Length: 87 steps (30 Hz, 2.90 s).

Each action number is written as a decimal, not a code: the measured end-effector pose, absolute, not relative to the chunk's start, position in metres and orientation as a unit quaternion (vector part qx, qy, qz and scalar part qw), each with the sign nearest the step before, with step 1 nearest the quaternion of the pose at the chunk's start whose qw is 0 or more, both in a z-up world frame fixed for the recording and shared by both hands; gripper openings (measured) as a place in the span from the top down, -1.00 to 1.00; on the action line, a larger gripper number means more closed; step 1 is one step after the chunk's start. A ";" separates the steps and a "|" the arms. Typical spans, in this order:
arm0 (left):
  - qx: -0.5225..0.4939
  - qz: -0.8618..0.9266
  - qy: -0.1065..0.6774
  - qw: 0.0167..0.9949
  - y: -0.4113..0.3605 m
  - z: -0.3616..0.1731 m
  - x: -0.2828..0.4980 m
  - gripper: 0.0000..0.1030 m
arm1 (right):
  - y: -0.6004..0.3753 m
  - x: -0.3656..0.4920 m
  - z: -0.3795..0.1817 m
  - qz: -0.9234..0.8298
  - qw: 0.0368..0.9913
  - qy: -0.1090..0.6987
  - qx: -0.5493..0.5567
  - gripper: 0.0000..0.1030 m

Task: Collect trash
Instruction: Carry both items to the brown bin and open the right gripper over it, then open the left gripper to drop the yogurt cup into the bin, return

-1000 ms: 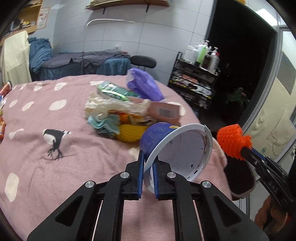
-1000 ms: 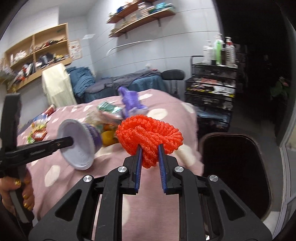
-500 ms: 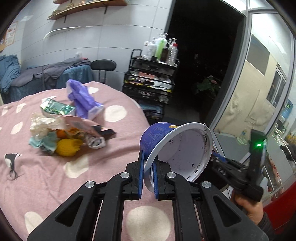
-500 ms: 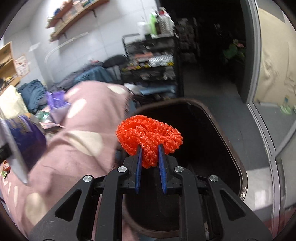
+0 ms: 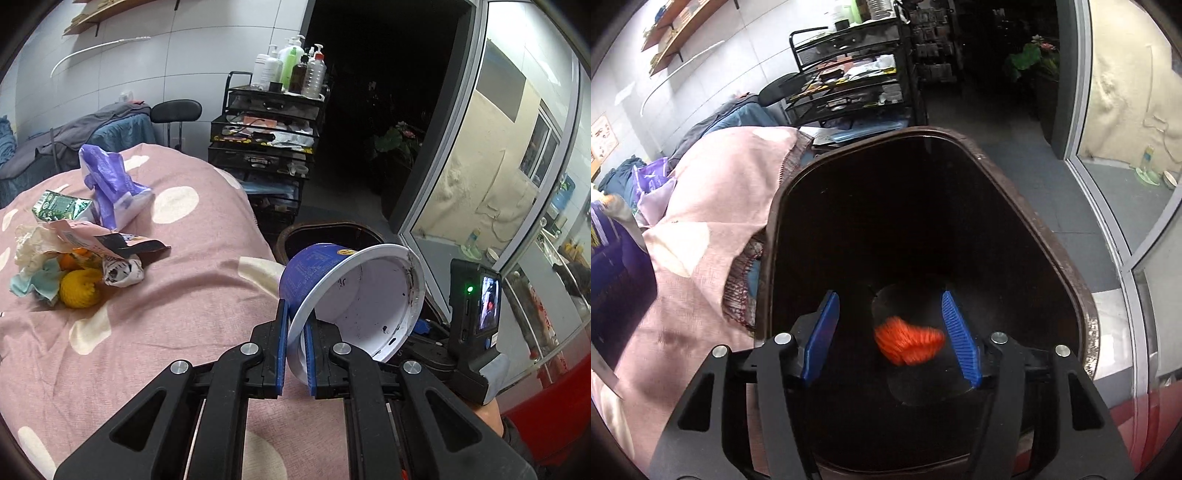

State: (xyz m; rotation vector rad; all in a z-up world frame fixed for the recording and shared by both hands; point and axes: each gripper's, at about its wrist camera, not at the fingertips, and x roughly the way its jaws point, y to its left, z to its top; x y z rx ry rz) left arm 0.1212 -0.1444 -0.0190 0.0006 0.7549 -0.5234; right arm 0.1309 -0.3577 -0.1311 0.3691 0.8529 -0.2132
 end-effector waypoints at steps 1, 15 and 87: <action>0.003 -0.254 0.366 0.895 -0.146 -0.020 0.121 0.82 | -0.361 0.129 -0.129 -0.111 0.890 0.405 0.180 -0.21; 0.049 -0.290 0.419 0.859 -0.209 -0.044 0.135 0.82 | -0.423 0.094 -0.078 -0.245 0.898 0.300 0.208 -0.54; -0.036 -0.044 0.415 0.908 0.035 -0.043 0.124 -0.34 | -0.197 0.141 -0.040 0.124 0.943 0.304 0.050 -0.68</action>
